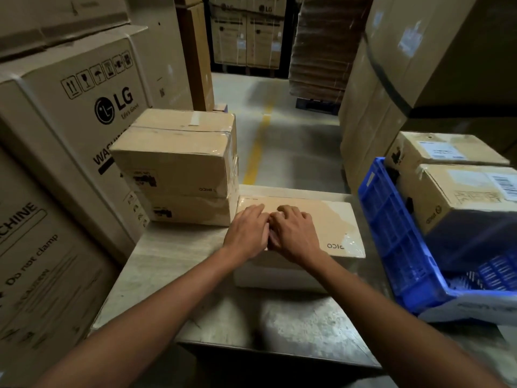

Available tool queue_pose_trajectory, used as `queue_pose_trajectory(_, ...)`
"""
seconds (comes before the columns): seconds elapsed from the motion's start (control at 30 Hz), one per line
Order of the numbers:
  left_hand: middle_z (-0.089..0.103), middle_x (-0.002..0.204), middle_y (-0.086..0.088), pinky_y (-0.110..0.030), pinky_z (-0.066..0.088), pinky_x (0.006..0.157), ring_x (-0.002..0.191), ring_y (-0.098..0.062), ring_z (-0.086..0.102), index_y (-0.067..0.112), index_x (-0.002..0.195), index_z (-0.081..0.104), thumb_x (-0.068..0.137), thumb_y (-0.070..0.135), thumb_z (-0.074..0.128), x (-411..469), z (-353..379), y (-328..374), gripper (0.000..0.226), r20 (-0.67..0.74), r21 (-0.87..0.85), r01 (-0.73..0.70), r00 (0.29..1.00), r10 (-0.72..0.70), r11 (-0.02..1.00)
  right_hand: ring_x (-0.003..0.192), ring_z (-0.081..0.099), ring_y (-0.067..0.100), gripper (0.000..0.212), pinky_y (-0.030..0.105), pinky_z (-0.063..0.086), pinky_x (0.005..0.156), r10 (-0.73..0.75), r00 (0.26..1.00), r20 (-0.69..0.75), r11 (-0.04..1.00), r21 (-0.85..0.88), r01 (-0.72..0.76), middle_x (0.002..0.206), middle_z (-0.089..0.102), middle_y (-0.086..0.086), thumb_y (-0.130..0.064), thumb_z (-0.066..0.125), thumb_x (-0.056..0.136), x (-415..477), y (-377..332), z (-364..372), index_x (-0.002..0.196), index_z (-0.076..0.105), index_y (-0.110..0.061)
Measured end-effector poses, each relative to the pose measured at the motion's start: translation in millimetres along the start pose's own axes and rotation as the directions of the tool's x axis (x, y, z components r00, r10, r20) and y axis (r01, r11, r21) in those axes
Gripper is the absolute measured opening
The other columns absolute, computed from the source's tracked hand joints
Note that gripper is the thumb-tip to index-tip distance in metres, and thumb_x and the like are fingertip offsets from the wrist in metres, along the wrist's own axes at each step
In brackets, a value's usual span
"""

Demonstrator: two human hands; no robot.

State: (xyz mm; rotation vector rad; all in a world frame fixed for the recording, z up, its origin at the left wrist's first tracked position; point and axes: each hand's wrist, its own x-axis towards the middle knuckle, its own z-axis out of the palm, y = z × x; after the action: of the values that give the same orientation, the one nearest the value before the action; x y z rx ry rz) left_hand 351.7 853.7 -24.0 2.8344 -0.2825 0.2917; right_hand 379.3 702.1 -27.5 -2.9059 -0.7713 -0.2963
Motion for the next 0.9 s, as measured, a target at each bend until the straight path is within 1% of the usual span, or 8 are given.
queue_pose_trajectory(0.07,0.04,0.156,-0.01,-0.041,0.023,0.121,0.146,-0.025,0.032,0.01,0.144,0.048,0.104,0.029,0.038,4.9,4.8,-3.6,0.046,0.057,-0.013,0.054,0.997,-0.053,0.998,0.128,0.05,0.031,0.049,0.045,0.042,0.102,0.013,0.998,0.057,0.999,0.028,-0.014,0.137,0.054,0.011,-0.047,0.036,0.098,0.8,4.4,2.2,0.127,0.056,-0.014)
queue_pose_trajectory(0.17,0.037,0.159,-0.009,-0.041,0.018,0.122,0.148,-0.024,0.028,0.01,0.147,0.045,0.104,0.03,0.037,8.6,10.7,-3.9,0.049,0.096,-0.016,0.109,0.99,-0.107,0.994,0.144,0.036,0.03,0.058,0.046,0.031,0.116,0.039,0.992,0.122,0.995,0.086,-0.05,0.154,0.044,0.011,-0.048,0.029,0.099,-2.6,3.8,7.4,0.14,0.05,-0.012)
queue_pose_trajectory(0.37,0.052,0.139,-0.01,-0.052,0.033,0.11,0.132,-0.029,0.041,0.014,0.128,0.056,0.102,0.03,0.034,24.2,-4.2,15.0,0.038,0.17,0.09,0.157,0.971,-0.17,0.984,0.134,0.046,0.027,0.051,0.042,0.039,0.107,-0.006,0.982,0.189,0.989,0.148,-0.023,0.148,0.05,0.006,-0.048,0.04,0.099,15.2,21.2,-16.2,0.136,0.057,-0.017)
queue_pose_trajectory(0.53,0.024,0.165,-0.004,-0.056,0.011,0.123,0.154,-0.024,0.012,0.019,0.152,0.038,0.105,0.041,0.03,33.6,5.6,42.4,0.052,0.248,-0.081,0.094,0.966,-0.071,0.992,0.151,0.023,0.027,0.063,0.053,0.023,0.119,0.167,0.96,0.226,0.981,0.058,-0.184,0.165,0.025,0.009,-0.054,0.036,0.1,-2.7,48.7,-5.3,0.154,0.032,-0.021)
queue_pose_trajectory(0.6,0.019,0.166,-0.003,-0.055,0.007,0.123,0.154,-0.024,0.009,0.019,0.155,0.032,0.104,0.05,0.028,32.7,14.6,51.0,0.06,0.27,-0.075,0.115,0.959,-0.091,0.991,0.155,0.011,0.023,0.064,0.05,0.014,0.123,0.168,0.953,0.251,0.98,0.06,-0.188,0.169,0.011,0.005,-0.05,0.034,0.102,-6.8,57.3,-0.6,0.159,0.023,-0.023)
queue_pose_trajectory(0.73,0.02,0.166,-0.003,-0.055,0.008,0.123,0.154,-0.024,0.01,0.019,0.156,0.031,0.103,0.052,0.026,35.2,17.0,52.5,0.062,0.26,-0.041,0.116,0.96,-0.101,0.992,0.156,0.006,0.022,0.065,0.049,0.009,0.125,0.155,0.942,0.299,0.978,0.088,-0.189,0.17,0.006,0.003,-0.045,0.034,0.102,-2.9,59.9,-3.1,0.161,0.018,-0.023)
queue_pose_trajectory(0.83,0.026,0.164,-0.007,-0.053,0.014,0.122,0.152,-0.027,0.017,0.016,0.151,0.04,0.104,0.047,0.03,37.0,13.4,52.7,0.058,0.242,-0.038,0.092,0.967,-0.08,0.995,0.152,0.023,0.026,0.055,0.05,0.022,0.121,0.17,0.94,0.296,0.972,0.105,-0.21,0.165,0.027,0.007,-0.039,0.04,0.101,0.4,54.6,-12.6,0.152,0.037,-0.02)
queue_pose_trajectory(0.9,0.039,0.157,-0.012,-0.048,0.026,0.118,0.146,-0.029,0.032,0.01,0.138,0.056,0.103,0.04,0.035,32.8,13.5,52.7,0.05,0.171,-0.022,0.023,0.985,-0.019,0.999,0.125,0.053,0.028,0.034,0.044,0.045,0.101,0.186,0.969,0.163,0.973,0.109,-0.205,0.129,0.06,0.004,-0.036,0.051,0.093,-6.3,47.4,-17.9,0.119,0.063,-0.018)
